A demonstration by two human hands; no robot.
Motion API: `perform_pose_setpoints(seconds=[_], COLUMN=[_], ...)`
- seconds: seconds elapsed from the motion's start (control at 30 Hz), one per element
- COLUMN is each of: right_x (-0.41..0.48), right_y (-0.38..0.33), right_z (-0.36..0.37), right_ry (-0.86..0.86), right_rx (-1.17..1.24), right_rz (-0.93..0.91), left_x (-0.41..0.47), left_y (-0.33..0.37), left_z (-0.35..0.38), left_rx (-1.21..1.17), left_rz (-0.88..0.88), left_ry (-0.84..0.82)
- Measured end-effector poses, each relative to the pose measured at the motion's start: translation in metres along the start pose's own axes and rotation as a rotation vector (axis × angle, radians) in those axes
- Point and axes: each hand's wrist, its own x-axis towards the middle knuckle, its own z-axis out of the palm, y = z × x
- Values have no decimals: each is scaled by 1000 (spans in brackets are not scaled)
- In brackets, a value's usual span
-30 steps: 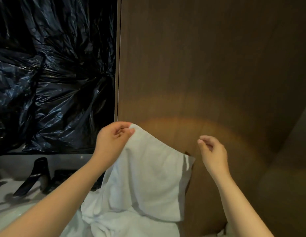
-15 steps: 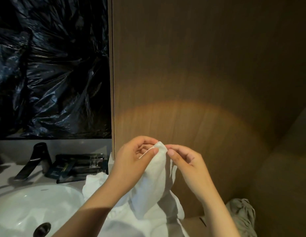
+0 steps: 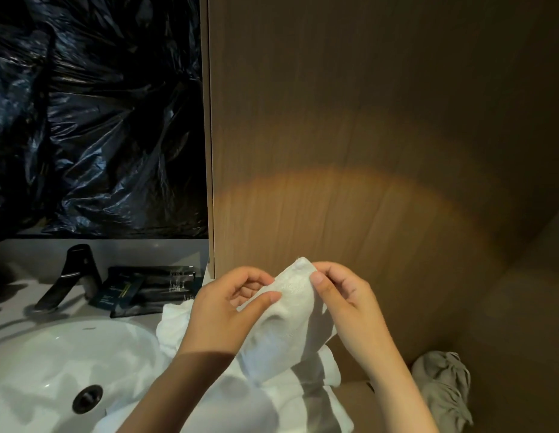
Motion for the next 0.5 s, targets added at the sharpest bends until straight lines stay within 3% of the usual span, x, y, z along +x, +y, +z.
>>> perform_pose_setpoints(seconds=[0.1,0.5], right_x=[0,22], right_y=[-5,-20], right_z=[4,-15], right_ry=[-23,269], right_rx=[5,-83], right_rz=[-32,-208], left_x=[0,10], left_y=[0,-16], left_z=[4,0], left_rx=[-8,114], left_rz=[12,51], left_ry=[10,-167])
